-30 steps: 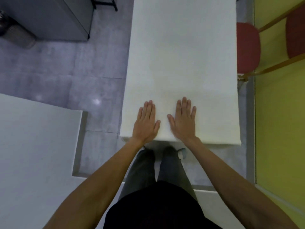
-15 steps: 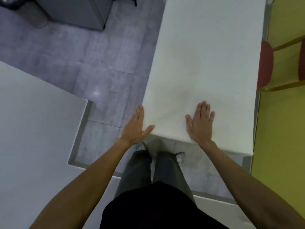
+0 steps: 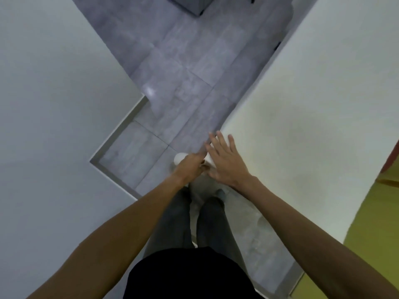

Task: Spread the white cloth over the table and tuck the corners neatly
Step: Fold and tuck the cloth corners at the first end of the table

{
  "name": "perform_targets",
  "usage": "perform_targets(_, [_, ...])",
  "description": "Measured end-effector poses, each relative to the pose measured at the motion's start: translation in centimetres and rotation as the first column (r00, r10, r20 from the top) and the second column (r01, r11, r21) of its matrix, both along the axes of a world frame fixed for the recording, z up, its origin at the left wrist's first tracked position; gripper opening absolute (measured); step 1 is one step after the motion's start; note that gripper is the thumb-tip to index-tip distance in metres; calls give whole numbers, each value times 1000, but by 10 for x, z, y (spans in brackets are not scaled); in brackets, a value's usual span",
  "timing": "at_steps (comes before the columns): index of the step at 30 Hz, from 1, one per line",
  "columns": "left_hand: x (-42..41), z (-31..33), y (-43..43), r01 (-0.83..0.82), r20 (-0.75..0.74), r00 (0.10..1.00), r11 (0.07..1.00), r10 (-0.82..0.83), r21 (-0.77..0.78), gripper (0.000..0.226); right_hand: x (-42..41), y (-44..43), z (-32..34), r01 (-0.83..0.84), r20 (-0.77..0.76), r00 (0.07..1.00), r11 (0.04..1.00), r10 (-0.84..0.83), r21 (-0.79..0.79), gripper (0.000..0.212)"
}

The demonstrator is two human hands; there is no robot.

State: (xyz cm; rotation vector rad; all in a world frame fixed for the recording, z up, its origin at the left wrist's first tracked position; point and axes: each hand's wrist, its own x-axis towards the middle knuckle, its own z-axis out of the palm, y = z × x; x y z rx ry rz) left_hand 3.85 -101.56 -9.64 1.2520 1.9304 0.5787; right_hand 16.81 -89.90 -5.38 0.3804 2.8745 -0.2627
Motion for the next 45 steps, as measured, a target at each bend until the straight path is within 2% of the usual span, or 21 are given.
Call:
perform_targets(4, [-3,-14,-11,16,-118,993,1000,-17,-13,39,-1,-2,-9,-2,-38,999,999,4,33,63])
perform_targets(8, [-11,-18,-17,-38,-178,983,999,36,-7,27,0,-1,-7,13,-121,993,1000,-12,10,65])
perform_targets(12, [-24,-14,-16,-41,-225,974,998,31,-41,20,0,1,-6,20,-127,992,1000,-19,11,64])
perform_targets(15, [-27,-9,-16,30,-247,968,997,-47,-72,24,0,0,-6,23,-120,993,1000,-22,14,63])
perform_targets(21, [-7,-8,-15,-37,-284,958,999,36,4,27,-1,-1,-5,38,-117,993,999,-36,18,58])
perform_targets(25, [-5,-7,-15,-31,-310,950,999,16,-45,23,-1,-1,-6,40,-120,992,999,-39,4,61])
perform_targets(29, [-17,-11,-29,61,-226,971,994,-80,-88,47,-1,-1,-5,49,-145,988,999,-52,-21,64])
perform_targets(32, [-12,-3,-26,57,-163,984,992,-75,-117,57,-2,0,-5,55,-137,989,998,-57,-17,63])
perform_targets(36, [3,-1,-20,-5,-173,985,999,-4,-54,53,-1,-1,-6,52,-160,986,999,-53,-12,62])
perform_targets(40, [7,-4,-17,-43,-233,972,999,43,9,31,0,-1,-7,41,-154,987,999,-42,-4,64])
perform_targets(45, [-7,-5,-27,-3,-226,974,1000,6,13,43,-1,0,-6,48,-158,986,999,-52,-26,62])
